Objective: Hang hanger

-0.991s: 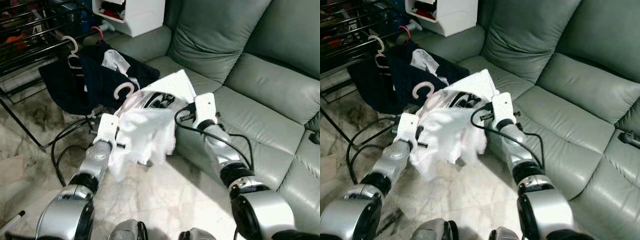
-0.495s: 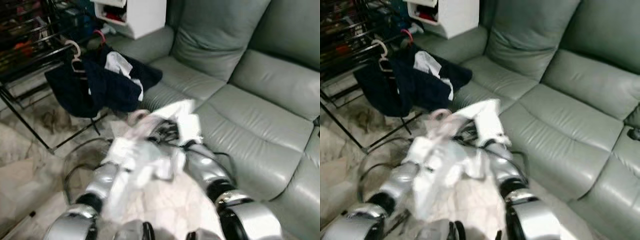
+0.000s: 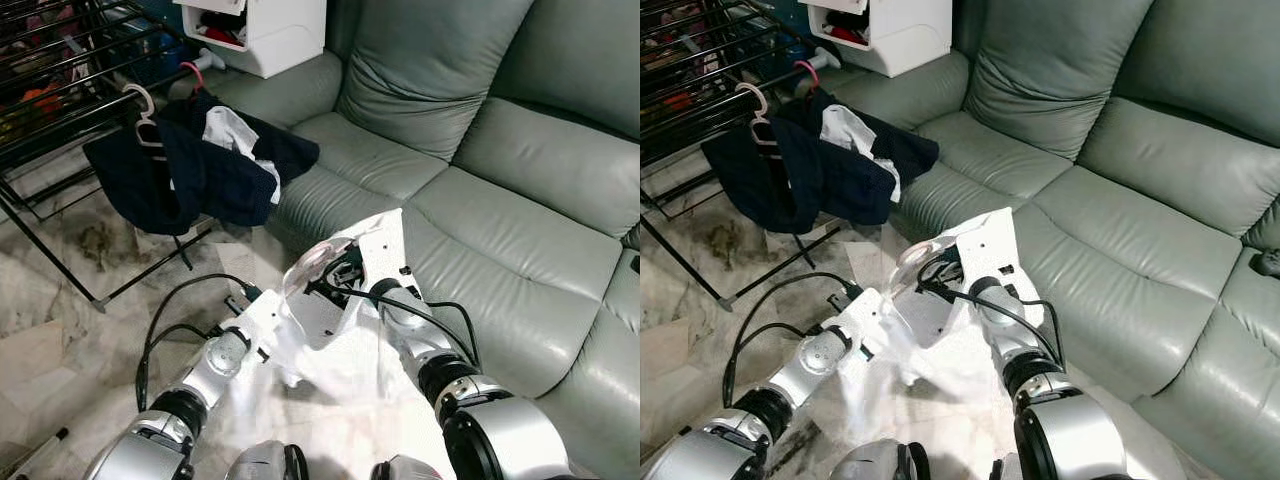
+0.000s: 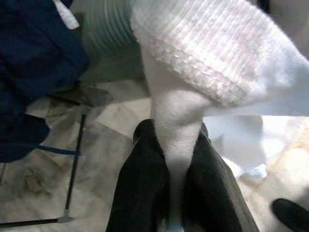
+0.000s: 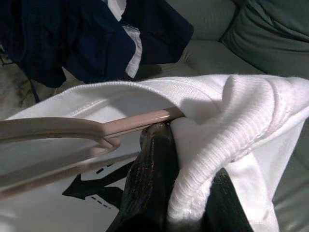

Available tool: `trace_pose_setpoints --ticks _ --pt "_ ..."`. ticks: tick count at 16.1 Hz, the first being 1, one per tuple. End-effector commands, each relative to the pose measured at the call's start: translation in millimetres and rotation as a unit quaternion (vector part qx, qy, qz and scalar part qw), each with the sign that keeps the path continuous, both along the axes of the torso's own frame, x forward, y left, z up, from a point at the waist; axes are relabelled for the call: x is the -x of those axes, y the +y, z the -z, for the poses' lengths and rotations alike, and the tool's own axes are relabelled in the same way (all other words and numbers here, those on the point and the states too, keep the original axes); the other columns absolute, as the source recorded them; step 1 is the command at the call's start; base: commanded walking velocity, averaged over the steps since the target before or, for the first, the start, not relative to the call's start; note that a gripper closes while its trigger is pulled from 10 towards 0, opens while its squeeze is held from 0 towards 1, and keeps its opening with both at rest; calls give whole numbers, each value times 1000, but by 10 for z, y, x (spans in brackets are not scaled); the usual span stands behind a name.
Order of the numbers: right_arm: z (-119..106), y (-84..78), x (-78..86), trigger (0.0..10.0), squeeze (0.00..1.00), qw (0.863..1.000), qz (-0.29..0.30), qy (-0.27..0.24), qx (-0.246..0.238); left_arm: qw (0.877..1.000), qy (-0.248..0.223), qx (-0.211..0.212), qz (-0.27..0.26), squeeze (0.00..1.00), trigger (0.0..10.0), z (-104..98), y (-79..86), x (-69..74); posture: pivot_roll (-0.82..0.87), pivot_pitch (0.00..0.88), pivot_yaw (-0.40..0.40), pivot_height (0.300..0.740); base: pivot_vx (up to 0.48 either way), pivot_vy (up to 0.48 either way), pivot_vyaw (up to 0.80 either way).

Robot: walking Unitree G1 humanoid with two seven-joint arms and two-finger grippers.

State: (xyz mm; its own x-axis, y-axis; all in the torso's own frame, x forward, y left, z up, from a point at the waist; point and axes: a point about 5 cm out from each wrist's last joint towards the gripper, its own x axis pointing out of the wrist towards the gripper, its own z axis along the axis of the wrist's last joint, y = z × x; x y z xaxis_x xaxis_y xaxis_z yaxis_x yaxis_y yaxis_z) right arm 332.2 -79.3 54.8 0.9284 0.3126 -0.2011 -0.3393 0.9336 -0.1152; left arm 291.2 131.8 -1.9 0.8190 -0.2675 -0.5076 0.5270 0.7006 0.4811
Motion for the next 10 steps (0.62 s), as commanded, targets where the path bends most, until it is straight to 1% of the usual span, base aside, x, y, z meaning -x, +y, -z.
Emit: trace_pose_setpoints --ticks 1,2,3,4,5,6,7,8,10 --pt "28 105 47 0 0 1000 -24 3 -2 1000 -8 -6 -3 0 10000 -4 18 -4 -37 0 85 740 0 0 0" --pt "141 138 133 0 0 999 -42 30 -4 1000 -7 -16 -16 0 10000 9 61 -6 -35 0 84 740 0 0 0" --pt "274 108 227 0 0 998 -39 58 -4 999 6 -27 -30 0 10000 40 112 1 -34 0 82 740 0 0 0" --pt "339 63 271 0 0 997 -24 73 -19 999 16 -17 -40 0 10000 51 124 3 -35 0 81 740 0 0 0" --pt "430 -44 318 0 0 996 5 92 -11 998 38 2 -59 0 10000 72 143 8 -33 0 79 740 0 0 0" --pt "488 -144 342 0 0 993 42 112 -26 993 66 33 -89 0 10000 91 174 9 -37 0 79 740 0 0 0" --pt "495 -213 329 0 0 989 75 122 -48 989 80 59 -112 0 10000 92 198 0 -39 0 81 740 0 0 0" --pt "481 -261 303 0 0 987 91 122 -46 986 84 69 -125 0 10000 88 225 -6 -46 0 86 740 0 0 0" --pt "514 -315 315 0 0 985 110 133 -29 985 92 76 -128 0 10000 111 240 19 -55 0 89 740 0 0 0"
